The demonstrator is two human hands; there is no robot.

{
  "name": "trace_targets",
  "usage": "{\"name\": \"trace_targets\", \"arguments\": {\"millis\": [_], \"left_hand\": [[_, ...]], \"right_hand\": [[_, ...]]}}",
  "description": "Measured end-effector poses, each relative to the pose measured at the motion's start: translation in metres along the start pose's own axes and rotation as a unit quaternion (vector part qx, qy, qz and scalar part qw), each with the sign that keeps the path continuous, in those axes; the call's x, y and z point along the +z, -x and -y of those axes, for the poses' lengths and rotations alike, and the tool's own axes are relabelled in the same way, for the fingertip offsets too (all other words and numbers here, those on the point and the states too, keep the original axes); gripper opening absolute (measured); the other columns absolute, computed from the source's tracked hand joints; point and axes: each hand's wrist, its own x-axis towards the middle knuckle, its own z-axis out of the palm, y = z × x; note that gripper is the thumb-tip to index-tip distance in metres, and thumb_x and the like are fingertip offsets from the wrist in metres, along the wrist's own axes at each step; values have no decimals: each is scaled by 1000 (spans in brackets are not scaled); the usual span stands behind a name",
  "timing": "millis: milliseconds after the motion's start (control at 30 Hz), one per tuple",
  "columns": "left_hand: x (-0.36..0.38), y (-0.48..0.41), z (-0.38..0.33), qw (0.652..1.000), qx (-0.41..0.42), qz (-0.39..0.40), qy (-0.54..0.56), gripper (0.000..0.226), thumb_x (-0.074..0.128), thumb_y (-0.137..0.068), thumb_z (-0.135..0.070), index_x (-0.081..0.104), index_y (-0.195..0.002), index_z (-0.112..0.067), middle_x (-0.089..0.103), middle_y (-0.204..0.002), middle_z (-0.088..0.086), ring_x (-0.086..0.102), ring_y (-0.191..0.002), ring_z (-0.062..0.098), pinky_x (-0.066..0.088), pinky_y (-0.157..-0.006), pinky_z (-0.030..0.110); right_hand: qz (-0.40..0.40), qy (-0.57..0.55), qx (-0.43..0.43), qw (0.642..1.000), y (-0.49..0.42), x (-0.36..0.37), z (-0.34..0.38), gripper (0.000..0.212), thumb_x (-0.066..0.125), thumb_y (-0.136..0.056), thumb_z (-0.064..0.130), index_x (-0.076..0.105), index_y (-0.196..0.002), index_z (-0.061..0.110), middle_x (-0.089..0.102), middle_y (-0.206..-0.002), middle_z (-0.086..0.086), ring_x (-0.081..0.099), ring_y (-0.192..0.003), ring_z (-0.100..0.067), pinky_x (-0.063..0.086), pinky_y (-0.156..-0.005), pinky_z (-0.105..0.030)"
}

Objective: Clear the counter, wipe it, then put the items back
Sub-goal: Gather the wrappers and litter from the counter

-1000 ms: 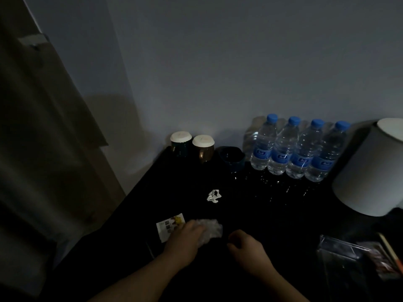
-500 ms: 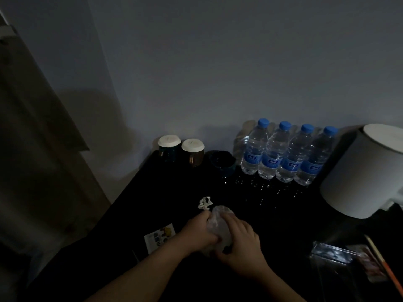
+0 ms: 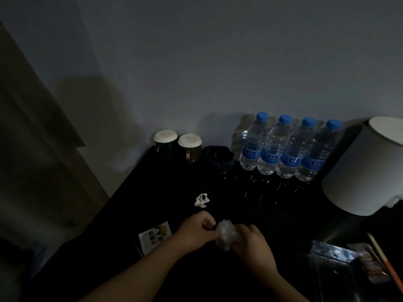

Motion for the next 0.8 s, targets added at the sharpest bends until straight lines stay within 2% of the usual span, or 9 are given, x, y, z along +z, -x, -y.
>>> {"name": "trace_targets", "arguments": {"millis": [67, 133, 200, 367, 467, 533, 667, 800], "left_hand": [[-2, -4, 2, 995, 10, -42, -92, 11, 64, -86, -19, 56, -91, -24, 60, -107, -1, 56, -94, 9, 44, -84, 20], [-4, -10, 4, 979, 31, -84, -183, 17, 58, -90, -19, 58, -108, -19, 53, -120, 0, 53, -106, 12, 42, -88, 21], [-6, -14, 5, 963, 50, -99, -244, 22, 53, -93, -18, 56, -115, -18, 45, -129, -3, 48, -116, 15, 42, -94, 24], [-9, -30, 8, 918, 79, -49, -385, 36, 48, -93, -16, 47, -128, -20, 18, -152, -3, 34, -129, 23, 39, -101, 33], [-11, -43, 3, 914, 81, -50, -395, 50, 49, -92, -17, 35, -139, -27, 5, -156, -4, 24, -136, 24, 31, -107, 36], [-11, -52, -1, 915, 74, -32, -394, 59, 49, -93, -18, 25, -145, -30, 1, -157, -4, 20, -139, 26, 27, -110, 39], [-9, -66, 3, 927, 35, -18, -372, 62, 48, -94, -17, 21, -148, -28, 7, -158, -2, 22, -139, 27, 30, -111, 38], [1, -64, 17, 923, 57, -72, -373, 50, 42, -95, -11, 34, -143, -25, 36, -146, -3, 35, -128, 21, 34, -102, 29]], "right_hand": [[-19, 33, 8, 999, -2, -2, -1, 35, 52, -91, 29, 52, -125, 22, 46, -118, -3, 51, -110, -23, 45, -87, -29], [-11, 70, 10, 997, -6, -5, -1, 36, 50, -92, 30, 49, -128, 24, 41, -130, -2, 45, -118, -21, 42, -90, -28], [18, 82, 16, 996, -11, -8, -1, 38, 51, -92, 31, 46, -129, 23, 37, -138, 1, 42, -122, -21, 41, -94, -29], [59, 71, 31, 995, -24, -15, -5, 42, 48, -95, 28, 38, -135, 25, 43, -135, 0, 45, -122, -20, 46, -96, -35], [72, 72, 27, 994, -29, -17, -8, 53, 48, -95, 27, 26, -143, 28, 40, -139, 0, 42, -126, -21, 45, -98, -35], [83, 95, 22, 992, -31, -18, -9, 59, 52, -93, 33, 24, -144, 29, 40, -139, 0, 41, -125, -21, 44, -99, -33], [80, 139, 5, 987, -32, -13, -11, 53, 54, -90, 40, 36, -138, 27, 42, -134, 0, 42, -122, -22, 42, -94, -32], [85, 141, -1, 986, -36, -12, -13, 52, 54, -90, 39, 37, -138, 28, 39, -135, -1, 40, -123, -21, 39, -96, -33]]}}
